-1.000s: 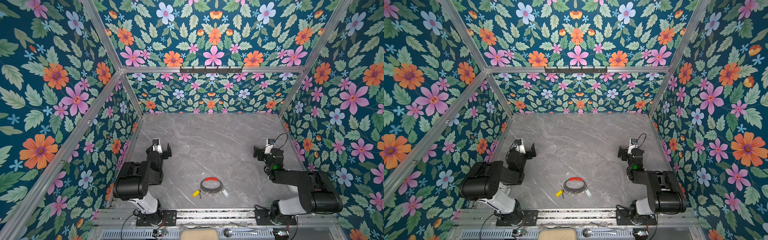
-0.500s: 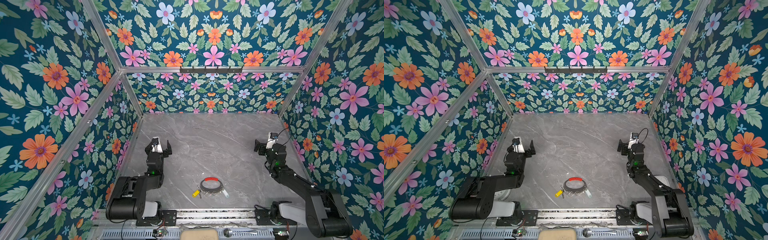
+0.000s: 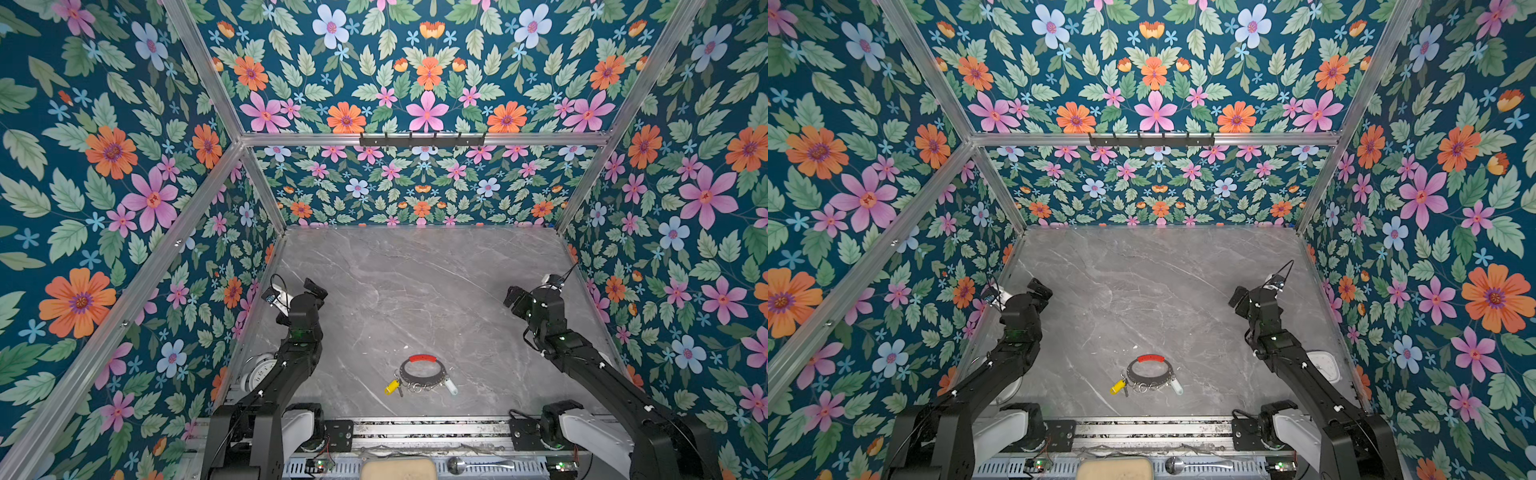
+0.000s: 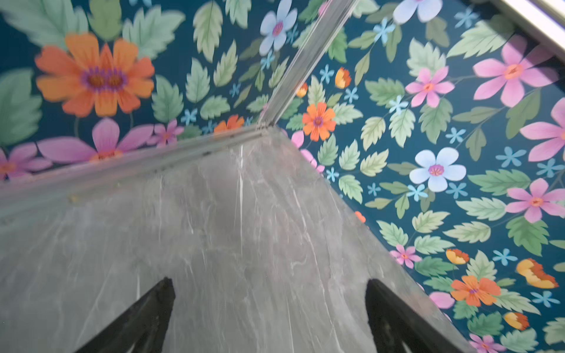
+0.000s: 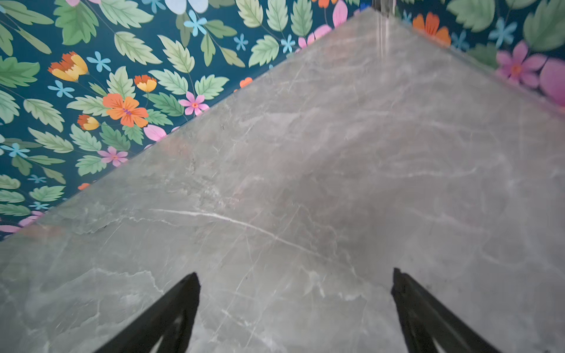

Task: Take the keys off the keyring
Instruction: 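Move both grippers toward the silver key ring on the table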

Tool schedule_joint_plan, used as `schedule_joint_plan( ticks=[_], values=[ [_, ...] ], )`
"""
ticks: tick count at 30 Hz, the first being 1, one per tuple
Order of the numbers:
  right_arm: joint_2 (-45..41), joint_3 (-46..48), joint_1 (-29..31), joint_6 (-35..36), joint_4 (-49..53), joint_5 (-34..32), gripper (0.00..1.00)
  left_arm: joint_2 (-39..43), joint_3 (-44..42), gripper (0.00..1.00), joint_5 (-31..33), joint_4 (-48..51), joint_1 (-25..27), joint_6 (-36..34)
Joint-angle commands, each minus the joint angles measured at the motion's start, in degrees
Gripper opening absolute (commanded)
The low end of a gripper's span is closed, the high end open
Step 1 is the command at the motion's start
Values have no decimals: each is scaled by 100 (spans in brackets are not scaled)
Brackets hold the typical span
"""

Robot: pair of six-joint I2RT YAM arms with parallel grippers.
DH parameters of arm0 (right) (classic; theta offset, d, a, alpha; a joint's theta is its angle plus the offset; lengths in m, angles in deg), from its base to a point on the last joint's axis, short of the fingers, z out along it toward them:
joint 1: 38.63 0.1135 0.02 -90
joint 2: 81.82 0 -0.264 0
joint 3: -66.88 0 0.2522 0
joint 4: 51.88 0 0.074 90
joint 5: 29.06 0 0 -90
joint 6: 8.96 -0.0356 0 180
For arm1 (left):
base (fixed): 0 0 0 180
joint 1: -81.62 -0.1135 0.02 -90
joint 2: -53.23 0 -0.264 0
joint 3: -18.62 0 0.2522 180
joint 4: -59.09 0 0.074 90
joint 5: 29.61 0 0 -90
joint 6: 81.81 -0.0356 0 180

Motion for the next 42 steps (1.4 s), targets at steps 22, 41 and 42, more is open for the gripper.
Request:
schedule_joint_plan(
  ticks=[22,41,42],
  values=[
    [901,-1008,3362,684,2710,1790,70,784,-761,91,-3601,838,1507,90],
    [2663,-2079,4552,1328,3271,1450,46,574,-724,76,-3883,1015,1583,-201],
    [2729,-2116,4566,1354,3306,1437,46,576,-726,76,-3889,1015,1580,-216]
  ],
)
